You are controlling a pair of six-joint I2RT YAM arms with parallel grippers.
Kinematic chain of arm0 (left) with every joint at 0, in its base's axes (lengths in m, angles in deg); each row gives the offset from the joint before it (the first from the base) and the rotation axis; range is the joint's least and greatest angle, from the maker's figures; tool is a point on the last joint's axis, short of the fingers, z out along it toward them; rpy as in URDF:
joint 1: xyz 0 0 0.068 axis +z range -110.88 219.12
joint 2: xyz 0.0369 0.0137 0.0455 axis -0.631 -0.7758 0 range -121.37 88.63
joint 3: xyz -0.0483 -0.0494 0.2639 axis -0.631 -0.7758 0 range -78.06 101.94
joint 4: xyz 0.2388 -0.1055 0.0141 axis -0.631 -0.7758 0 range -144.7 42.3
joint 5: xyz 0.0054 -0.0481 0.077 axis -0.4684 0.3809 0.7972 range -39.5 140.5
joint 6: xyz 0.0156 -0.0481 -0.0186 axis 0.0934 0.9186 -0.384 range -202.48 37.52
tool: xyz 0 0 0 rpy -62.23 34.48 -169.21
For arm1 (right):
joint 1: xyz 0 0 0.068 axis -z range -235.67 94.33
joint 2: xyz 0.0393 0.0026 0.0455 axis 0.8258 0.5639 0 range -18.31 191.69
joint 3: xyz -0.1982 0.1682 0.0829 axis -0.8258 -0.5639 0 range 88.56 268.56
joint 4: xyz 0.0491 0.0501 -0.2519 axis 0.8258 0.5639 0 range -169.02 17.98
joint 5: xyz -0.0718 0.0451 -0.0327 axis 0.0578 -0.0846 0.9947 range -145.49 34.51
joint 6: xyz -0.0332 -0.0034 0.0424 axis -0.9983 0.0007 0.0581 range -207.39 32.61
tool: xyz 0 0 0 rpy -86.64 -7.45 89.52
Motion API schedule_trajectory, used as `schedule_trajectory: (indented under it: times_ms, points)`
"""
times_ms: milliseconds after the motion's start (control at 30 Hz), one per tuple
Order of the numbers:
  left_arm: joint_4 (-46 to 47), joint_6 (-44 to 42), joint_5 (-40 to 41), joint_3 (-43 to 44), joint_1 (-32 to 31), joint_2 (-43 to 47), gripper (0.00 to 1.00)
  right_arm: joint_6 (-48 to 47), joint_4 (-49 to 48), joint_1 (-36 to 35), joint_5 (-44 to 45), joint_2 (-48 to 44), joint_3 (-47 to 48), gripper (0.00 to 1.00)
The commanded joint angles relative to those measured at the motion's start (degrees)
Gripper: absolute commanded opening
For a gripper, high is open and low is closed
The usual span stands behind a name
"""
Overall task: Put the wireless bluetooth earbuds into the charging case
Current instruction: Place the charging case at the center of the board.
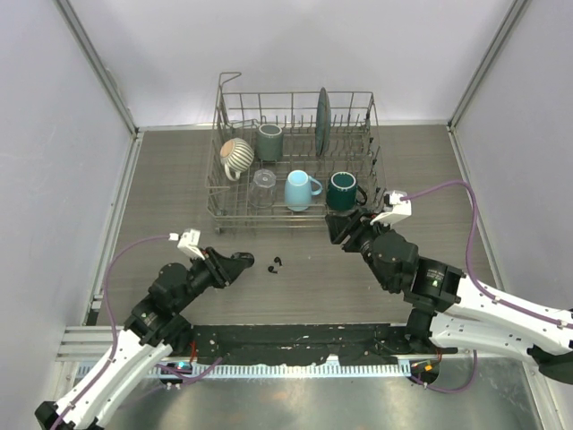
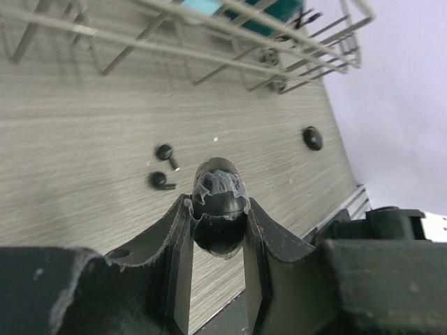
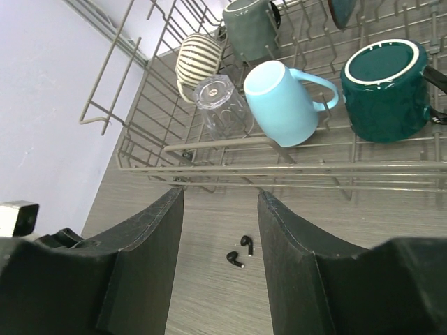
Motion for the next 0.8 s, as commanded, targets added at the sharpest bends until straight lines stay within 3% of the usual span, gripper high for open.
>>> schedule_trajectory:
  times_ms: [0, 400, 767]
  points:
    - [1.67, 4.95, 2.74, -3.34, -0.02, -2.93, 0.00, 2.55, 0.74, 0.37, 4.02, -0.07, 1.82, 0.52]
    - [5.10, 6.97, 8.09, -7.57, -0.02, -6.02, 0.00, 2.82, 1.89, 0.64, 4.37, -1.82, 1.38, 0.52]
    - [3.34, 10.22, 12.58, -7.13, -0.02, -13.39, 0.09, 2.47, 1.89, 0.99, 3.85, -0.42, 2.00, 0.52]
